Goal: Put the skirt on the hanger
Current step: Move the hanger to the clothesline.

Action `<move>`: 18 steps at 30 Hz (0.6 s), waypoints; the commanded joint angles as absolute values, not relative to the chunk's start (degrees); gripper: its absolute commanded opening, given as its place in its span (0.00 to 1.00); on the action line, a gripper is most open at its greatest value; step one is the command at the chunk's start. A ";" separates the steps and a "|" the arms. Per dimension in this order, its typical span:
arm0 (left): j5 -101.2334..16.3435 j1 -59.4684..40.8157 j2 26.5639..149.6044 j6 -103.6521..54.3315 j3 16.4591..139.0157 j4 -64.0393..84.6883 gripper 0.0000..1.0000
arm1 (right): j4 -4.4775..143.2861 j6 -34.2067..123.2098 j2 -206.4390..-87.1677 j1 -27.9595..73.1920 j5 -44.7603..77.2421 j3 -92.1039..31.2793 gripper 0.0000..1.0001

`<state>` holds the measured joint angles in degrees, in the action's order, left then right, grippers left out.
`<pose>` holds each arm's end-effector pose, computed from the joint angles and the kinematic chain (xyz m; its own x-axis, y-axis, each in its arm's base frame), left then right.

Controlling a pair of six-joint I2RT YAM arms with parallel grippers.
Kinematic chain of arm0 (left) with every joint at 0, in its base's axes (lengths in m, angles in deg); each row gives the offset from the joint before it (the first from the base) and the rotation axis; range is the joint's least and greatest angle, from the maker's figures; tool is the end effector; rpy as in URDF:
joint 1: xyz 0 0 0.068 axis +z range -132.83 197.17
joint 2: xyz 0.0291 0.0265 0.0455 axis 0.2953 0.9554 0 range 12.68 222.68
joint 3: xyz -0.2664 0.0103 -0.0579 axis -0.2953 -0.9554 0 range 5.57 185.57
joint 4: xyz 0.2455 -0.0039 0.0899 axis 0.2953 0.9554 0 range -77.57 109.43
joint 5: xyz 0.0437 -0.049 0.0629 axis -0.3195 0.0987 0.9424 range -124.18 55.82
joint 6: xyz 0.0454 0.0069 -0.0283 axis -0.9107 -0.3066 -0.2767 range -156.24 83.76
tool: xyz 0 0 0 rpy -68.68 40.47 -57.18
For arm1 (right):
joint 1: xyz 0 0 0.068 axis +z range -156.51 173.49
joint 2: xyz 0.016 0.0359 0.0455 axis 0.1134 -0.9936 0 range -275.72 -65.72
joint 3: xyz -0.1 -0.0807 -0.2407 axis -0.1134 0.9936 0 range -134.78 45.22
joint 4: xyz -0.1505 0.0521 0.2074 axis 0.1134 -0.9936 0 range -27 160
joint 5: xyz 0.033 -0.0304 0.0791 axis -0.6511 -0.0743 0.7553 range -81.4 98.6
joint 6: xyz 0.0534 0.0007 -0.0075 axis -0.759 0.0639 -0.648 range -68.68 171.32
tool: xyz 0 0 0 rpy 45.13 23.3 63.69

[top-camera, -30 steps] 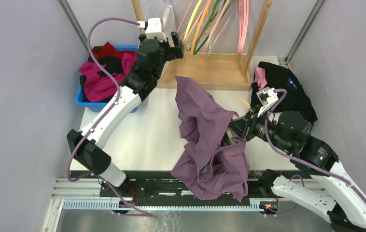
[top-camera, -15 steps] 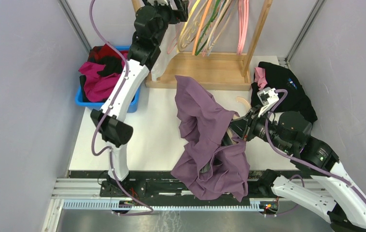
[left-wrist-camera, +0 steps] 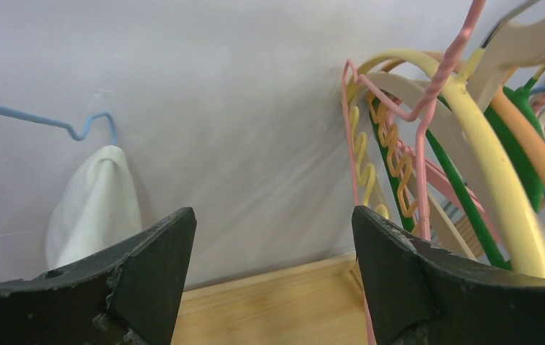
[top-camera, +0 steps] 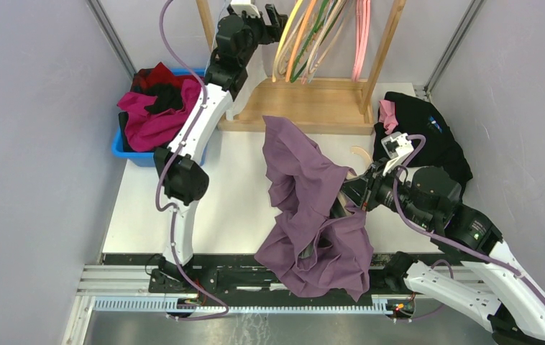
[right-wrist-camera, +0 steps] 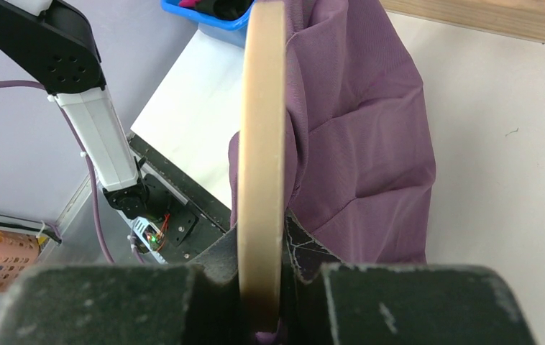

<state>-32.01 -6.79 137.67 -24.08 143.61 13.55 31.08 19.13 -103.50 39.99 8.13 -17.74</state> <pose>0.4609 -0.2035 0.4662 0.1062 -0.2776 -0.9548 0.4033 0.8897 -0.2138 0.0788 0.0824 0.4078 -0.5217 0.2240 -0.8232 -0.5221 0.6792 0.5158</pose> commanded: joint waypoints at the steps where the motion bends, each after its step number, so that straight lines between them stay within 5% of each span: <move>1: -37.66 -7.03 138.94 -20.69 146.07 7.56 0.86 | 37.76 19.32 -101.94 40.34 6.73 -18.63 0.01; 18: -40.61 -13.56 141.35 -31.70 149.23 5.24 0.85 | 37.39 19.50 -102.12 40.34 6.31 -18.92 0.01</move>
<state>-38.81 -9.77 140.27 -25.08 145.94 7.67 30.43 19.28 -103.11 39.99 7.04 -17.52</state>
